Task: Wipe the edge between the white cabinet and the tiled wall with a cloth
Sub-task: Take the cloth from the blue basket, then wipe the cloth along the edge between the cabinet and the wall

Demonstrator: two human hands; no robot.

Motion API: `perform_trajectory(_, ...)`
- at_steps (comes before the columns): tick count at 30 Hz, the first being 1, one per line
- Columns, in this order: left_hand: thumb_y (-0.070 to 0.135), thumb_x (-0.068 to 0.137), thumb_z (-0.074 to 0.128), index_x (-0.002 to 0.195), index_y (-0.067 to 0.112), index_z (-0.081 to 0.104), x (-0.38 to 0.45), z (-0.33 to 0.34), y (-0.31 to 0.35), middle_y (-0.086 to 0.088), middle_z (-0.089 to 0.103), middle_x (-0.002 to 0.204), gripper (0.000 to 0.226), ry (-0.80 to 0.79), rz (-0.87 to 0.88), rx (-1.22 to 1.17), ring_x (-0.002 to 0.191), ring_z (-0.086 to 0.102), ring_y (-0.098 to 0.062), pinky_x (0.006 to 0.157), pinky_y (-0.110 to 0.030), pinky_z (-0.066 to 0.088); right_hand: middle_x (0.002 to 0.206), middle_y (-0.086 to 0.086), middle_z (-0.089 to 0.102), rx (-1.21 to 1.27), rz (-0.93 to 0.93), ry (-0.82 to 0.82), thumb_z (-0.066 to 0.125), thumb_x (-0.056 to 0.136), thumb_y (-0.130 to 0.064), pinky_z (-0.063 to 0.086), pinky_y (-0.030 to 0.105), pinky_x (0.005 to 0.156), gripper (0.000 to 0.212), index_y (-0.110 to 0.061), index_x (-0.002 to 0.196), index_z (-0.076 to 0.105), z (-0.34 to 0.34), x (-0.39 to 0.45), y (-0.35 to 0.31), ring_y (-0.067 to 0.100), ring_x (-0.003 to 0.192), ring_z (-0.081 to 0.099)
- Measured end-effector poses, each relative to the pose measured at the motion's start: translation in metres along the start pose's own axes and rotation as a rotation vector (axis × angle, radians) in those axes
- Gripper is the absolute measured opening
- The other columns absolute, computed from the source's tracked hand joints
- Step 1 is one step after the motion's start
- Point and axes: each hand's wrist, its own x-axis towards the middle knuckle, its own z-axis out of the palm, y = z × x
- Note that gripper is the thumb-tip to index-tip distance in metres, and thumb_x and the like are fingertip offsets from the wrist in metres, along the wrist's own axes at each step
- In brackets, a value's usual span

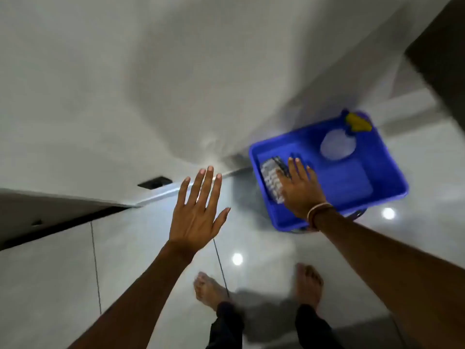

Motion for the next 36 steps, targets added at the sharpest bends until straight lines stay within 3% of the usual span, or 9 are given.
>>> perform_trajectory(9,0.046,0.108,0.048,0.159,0.001,0.041,0.036,0.108,-0.04,-0.023,0.039,0.165,0.068,-0.017,0.261,0.107,0.154,0.038,-0.038,0.122,-0.059,0.039,0.174,0.014,0.014,0.265,0.085,0.007,0.072,0.078,-0.016,0.037,0.052,0.114,0.097,-0.024,0.163,0.027,0.086,0.067,-0.011,0.036,0.161,0.015)
perform_trajectory(16,0.047,0.108,0.05,0.16,0.002,0.039,0.046,0.184,-0.076,-0.023,0.036,0.166,0.069,-0.005,0.514,0.063,0.155,0.035,-0.037,0.126,-0.059,0.028,0.149,0.021,0.055,0.358,0.27,0.194,0.062,0.089,-0.004,0.052,0.056,0.102,0.056,-0.014,0.144,0.056,0.081,0.083,-0.023,0.048,0.128,0.055)
perform_trajectory(19,0.047,0.109,0.044,0.161,0.003,0.037,0.059,0.215,-0.099,-0.023,0.034,0.167,0.068,0.057,0.644,0.108,0.155,0.034,-0.039,0.127,-0.06,0.026,0.134,0.021,0.068,0.455,0.564,0.589,0.05,0.092,-0.017,0.05,0.046,0.106,0.043,-0.01,0.131,0.065,0.077,0.081,-0.047,0.042,0.124,0.063)
perform_trajectory(21,0.042,0.109,0.047,0.161,0.002,0.036,0.072,0.23,-0.117,-0.024,0.034,0.167,0.067,0.13,0.69,0.107,0.155,0.034,-0.039,0.127,-0.061,0.026,0.125,0.023,0.069,0.554,0.79,1.041,0.046,0.094,-0.024,0.039,0.022,0.104,0.043,0.0,0.124,0.066,0.087,0.076,-0.095,0.033,0.12,0.059)
perform_trajectory(25,0.04,0.108,0.043,0.164,0.003,0.026,0.1,0.252,-0.149,-0.023,0.029,0.17,0.069,0.248,0.789,0.289,0.158,0.03,-0.037,0.13,-0.054,0.021,0.124,0.006,0.053,1.019,0.817,1.802,0.048,0.087,0.017,0.029,-0.01,0.095,0.045,0.027,0.131,0.049,0.142,0.117,-0.25,-0.002,0.109,0.061)
perform_trajectory(27,0.039,0.109,0.039,0.164,0.002,0.023,0.104,0.259,-0.152,-0.023,0.026,0.171,0.069,0.279,0.849,0.386,0.159,0.025,-0.036,0.13,-0.053,0.016,0.141,0.007,0.045,1.42,0.88,1.789,0.042,0.088,0.025,0.035,-0.002,0.106,0.058,0.023,0.145,0.036,0.18,0.151,-0.308,-0.023,0.125,0.05)
perform_trajectory(30,0.027,0.107,0.049,0.163,0.0,0.027,0.114,0.271,-0.142,-0.025,0.027,0.17,0.066,0.31,0.898,0.421,0.159,0.026,-0.037,0.129,-0.052,0.013,0.161,0.015,0.042,2.037,1.049,1.506,0.038,0.094,0.007,0.047,0.023,0.115,0.064,0.006,0.157,0.03,0.228,0.197,-0.358,0.009,0.135,0.053)
perform_trajectory(32,0.018,0.104,0.055,0.163,-0.002,0.026,0.123,0.279,-0.139,-0.026,0.027,0.169,0.069,0.31,0.923,0.469,0.159,0.025,-0.038,0.129,-0.051,0.012,0.156,0.01,0.053,2.208,1.021,1.305,0.037,0.096,0.004,0.056,0.041,0.101,0.065,-0.006,0.159,0.033,0.257,0.215,-0.368,0.019,0.115,0.062)
perform_trajectory(36,0.014,0.102,0.054,0.163,-0.004,0.022,0.128,0.281,-0.144,-0.026,0.024,0.17,0.072,0.275,1.014,0.656,0.16,0.023,-0.037,0.13,-0.051,0.014,0.141,-0.028,0.043,2.068,0.836,1.06,0.034,0.092,0.01,0.036,-0.007,0.098,0.064,-0.001,0.155,0.036,0.307,0.222,-0.351,-0.034,0.12,0.047)
